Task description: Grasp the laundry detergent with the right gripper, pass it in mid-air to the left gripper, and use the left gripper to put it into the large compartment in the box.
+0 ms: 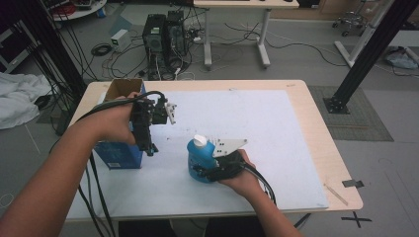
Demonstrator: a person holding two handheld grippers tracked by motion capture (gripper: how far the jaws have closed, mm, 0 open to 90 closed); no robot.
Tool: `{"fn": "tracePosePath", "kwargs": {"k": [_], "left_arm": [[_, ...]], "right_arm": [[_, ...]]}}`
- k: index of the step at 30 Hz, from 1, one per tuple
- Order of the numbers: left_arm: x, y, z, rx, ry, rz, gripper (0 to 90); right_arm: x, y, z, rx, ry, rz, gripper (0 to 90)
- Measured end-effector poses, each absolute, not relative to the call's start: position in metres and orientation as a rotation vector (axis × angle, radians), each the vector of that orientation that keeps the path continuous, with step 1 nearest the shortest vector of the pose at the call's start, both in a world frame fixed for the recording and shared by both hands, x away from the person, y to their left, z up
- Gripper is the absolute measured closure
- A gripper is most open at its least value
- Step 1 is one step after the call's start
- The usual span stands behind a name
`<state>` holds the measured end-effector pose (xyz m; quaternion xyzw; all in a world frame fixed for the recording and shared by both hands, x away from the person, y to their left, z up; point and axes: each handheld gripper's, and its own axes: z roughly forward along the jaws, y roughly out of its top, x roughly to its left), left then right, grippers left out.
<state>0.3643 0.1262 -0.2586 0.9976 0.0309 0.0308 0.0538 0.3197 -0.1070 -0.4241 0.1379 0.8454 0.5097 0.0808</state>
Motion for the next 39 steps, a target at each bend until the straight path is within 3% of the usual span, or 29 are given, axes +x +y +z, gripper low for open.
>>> {"fn": "tracePosePath", "kwargs": {"k": [39], "left_arm": [[0.362, 0.118, -0.255, 3.040, 0.069, 0.103, 9.4]], "right_arm": [[0.316, -0.116, -0.415, 0.387, 2.489, 1.588, 46.5]]}}
